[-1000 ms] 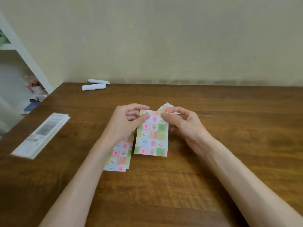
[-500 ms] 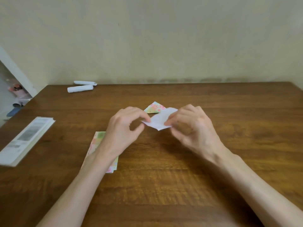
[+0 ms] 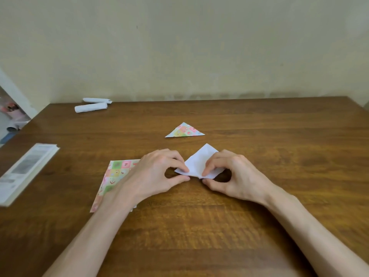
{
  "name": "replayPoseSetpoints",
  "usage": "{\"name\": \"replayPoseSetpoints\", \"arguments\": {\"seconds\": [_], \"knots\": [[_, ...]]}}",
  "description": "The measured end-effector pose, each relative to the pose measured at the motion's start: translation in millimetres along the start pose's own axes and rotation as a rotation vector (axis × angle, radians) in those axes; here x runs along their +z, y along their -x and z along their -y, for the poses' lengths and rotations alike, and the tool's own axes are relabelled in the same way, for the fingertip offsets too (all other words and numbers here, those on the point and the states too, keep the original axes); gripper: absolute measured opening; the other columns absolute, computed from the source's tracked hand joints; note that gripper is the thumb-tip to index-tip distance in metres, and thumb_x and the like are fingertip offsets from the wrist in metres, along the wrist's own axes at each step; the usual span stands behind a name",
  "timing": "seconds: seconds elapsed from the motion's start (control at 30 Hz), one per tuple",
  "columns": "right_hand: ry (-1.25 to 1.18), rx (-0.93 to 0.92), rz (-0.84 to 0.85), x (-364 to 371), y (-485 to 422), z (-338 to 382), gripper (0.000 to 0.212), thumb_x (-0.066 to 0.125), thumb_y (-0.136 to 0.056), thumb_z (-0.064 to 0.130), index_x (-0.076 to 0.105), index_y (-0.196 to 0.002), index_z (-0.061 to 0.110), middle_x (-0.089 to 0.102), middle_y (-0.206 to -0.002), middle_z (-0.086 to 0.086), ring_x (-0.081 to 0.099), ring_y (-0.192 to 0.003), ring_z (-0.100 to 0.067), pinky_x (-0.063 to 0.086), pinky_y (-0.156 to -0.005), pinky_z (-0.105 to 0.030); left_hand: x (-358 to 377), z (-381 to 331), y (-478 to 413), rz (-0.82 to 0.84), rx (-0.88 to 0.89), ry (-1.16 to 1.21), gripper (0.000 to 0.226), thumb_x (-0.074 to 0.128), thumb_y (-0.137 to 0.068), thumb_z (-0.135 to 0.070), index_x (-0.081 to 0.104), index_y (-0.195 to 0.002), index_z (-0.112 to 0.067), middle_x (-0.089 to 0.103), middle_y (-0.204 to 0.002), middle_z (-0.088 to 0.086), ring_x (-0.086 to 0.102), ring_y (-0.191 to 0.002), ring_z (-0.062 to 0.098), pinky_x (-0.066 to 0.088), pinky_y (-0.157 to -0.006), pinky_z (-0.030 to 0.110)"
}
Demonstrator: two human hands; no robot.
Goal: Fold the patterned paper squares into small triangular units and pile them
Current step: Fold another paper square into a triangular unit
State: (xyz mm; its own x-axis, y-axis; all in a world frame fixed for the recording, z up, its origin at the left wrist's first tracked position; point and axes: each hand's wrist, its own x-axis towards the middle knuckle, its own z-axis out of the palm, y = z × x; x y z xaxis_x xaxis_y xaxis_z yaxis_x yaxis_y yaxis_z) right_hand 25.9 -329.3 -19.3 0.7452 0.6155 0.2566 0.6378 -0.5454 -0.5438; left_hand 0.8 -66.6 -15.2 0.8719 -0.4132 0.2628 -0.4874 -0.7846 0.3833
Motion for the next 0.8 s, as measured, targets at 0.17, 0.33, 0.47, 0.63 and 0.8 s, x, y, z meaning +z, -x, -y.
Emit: {"name": "replayPoseSetpoints", "arguments": {"seconds": [0.17,0.33,0.47,0.63,0.8], "knots": [[-0.027,0.001,-0.005,-1,2,-2,0.009,0.078,-0.088,0.038,0.072,-0.086,0.032,0.068,-0.097,0.023,0.061,-0.103,-0.006,0.053,-0.088,-0.036,-2,-4,0,0.055,-0.048,0.081,0.017,0.078,-0.086,-0.050,0.080,-0.100,-0.041,0.065,-0.100,-0.025,0.063,-0.091,0.003,0.054,-0.081,0.035],[-0.108,0.076,-0.055,0,0,-2,0.015,0.073,-0.093,0.041,0.067,-0.082,0.033,0.063,-0.080,0.024,0.060,-0.085,-0.008,0.043,-0.073,-0.016,-3,-6,1,0.071,-0.099,0.115,0.029,0.062,-0.091,-0.062,0.079,-0.094,-0.039,0.067,-0.098,-0.021,0.063,-0.088,0.008,0.052,-0.081,0.033],[-0.191,0.157,-0.082,6,-7,-1,0.016,0.069,-0.098,0.039,0.070,-0.085,0.029,0.061,-0.071,0.020,0.051,-0.062,-0.006,0.037,-0.062,-0.016,-2,-7,-2,0.064,-0.178,0.084,0.028,0.056,-0.096,-0.060,0.073,-0.089,-0.038,0.063,-0.090,-0.017,0.060,-0.083,0.008,0.051,-0.075,0.032],[-0.168,0.226,-0.129,13,-12,0,0.010,0.069,-0.097,0.041,0.070,-0.094,0.031,0.069,-0.079,0.014,0.055,-0.065,-0.005,0.039,-0.066,-0.022,0,-10,-2,0.078,-0.223,0.016,0.025,0.057,-0.098,-0.055,0.063,-0.085,-0.035,0.054,-0.080,-0.016,0.052,-0.080,0.004,0.041,-0.068,0.026],[-0.186,0.279,-0.159,16,-15,-1,0.017,0.073,-0.093,0.040,0.067,-0.108,0.038,0.070,-0.079,0.016,0.057,-0.066,-0.003,0.042,-0.073,-0.026,-1,-14,-5,0.093,-0.245,-0.063,0.031,0.054,-0.098,-0.059,0.057,-0.079,-0.034,0.054,-0.081,-0.014,0.050,-0.084,0.004,0.040,-0.068,0.024]]}}
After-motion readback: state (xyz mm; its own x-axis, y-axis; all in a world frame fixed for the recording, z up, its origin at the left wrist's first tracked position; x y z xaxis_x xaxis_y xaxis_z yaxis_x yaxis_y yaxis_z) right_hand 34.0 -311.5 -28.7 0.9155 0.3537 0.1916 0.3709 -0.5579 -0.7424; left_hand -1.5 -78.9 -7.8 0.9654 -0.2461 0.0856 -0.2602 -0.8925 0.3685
